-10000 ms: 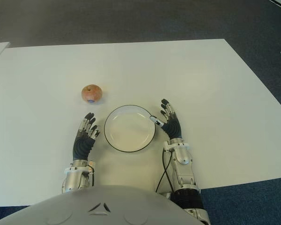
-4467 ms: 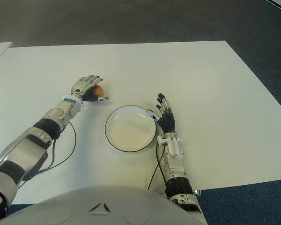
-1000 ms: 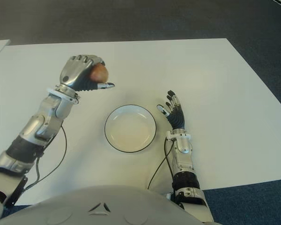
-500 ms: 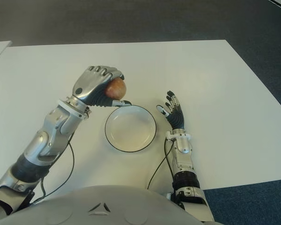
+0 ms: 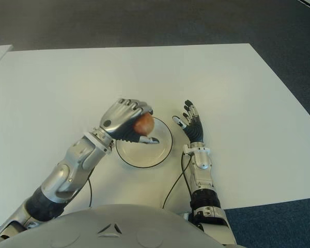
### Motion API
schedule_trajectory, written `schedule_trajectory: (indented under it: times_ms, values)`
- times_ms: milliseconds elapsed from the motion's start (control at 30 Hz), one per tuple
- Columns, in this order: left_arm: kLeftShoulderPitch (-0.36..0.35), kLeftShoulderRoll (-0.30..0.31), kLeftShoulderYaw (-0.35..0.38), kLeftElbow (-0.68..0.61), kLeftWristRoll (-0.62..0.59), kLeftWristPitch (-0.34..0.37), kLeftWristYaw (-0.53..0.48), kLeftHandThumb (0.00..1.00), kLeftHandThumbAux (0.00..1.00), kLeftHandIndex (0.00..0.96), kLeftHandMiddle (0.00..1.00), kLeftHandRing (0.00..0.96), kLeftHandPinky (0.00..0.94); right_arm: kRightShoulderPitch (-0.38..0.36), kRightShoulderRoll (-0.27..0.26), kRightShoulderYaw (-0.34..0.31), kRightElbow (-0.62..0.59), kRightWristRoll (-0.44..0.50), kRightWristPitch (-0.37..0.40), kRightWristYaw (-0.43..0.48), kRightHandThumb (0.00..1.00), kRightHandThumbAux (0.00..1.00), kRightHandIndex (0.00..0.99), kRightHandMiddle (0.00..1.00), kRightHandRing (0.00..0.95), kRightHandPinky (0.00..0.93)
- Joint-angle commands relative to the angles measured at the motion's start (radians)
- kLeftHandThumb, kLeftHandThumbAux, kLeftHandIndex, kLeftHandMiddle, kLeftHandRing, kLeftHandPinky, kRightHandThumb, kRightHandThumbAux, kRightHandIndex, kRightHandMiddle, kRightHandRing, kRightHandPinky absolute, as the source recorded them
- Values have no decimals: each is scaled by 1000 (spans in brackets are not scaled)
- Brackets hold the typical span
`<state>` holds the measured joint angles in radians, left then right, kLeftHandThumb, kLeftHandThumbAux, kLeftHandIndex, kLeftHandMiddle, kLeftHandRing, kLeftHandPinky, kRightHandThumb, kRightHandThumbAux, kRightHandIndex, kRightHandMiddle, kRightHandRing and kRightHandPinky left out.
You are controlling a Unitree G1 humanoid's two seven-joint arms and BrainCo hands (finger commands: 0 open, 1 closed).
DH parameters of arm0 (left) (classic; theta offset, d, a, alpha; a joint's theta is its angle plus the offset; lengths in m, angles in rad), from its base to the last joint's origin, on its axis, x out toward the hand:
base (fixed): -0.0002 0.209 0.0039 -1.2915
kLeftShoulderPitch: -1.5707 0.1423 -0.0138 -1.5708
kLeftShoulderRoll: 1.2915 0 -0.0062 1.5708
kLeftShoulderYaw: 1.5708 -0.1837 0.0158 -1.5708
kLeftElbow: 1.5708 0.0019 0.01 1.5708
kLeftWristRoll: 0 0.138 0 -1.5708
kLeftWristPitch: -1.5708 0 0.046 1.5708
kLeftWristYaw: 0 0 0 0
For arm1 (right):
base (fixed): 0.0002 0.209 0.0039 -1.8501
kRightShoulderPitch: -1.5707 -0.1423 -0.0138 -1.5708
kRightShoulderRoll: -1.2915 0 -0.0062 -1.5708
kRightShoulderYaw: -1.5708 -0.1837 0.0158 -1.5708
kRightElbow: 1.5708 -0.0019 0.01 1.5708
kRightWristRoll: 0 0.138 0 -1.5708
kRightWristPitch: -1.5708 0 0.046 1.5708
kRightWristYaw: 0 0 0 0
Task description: Put the apples into the plate.
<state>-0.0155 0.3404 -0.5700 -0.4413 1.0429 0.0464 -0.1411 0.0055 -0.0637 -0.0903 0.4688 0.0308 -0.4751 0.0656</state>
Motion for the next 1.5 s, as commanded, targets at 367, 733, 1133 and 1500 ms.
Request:
schedule_trajectory:
  times_ms: [367,733,1133,1500]
  values:
    - [56,-32,-30,81,7,-12,-31,856,664,403,538,828,786,89,7,13,27,-10,52,-2,153,625,0,0,0,0]
    - [53,-47,-24,148,16,-12,2,854,666,400,534,821,781,95,9,9,10,2,66,0,155,619,0,0,0,0]
    - [52,-61,-50,226,53,-10,41,855,665,402,533,815,775,100,11,12,0,-1,75,-3,155,612,0,0,0,0]
    - [48,-54,-41,265,55,-28,89,855,664,404,536,831,820,97,15,19,8,-15,65,-18,154,623,0,0,0,0]
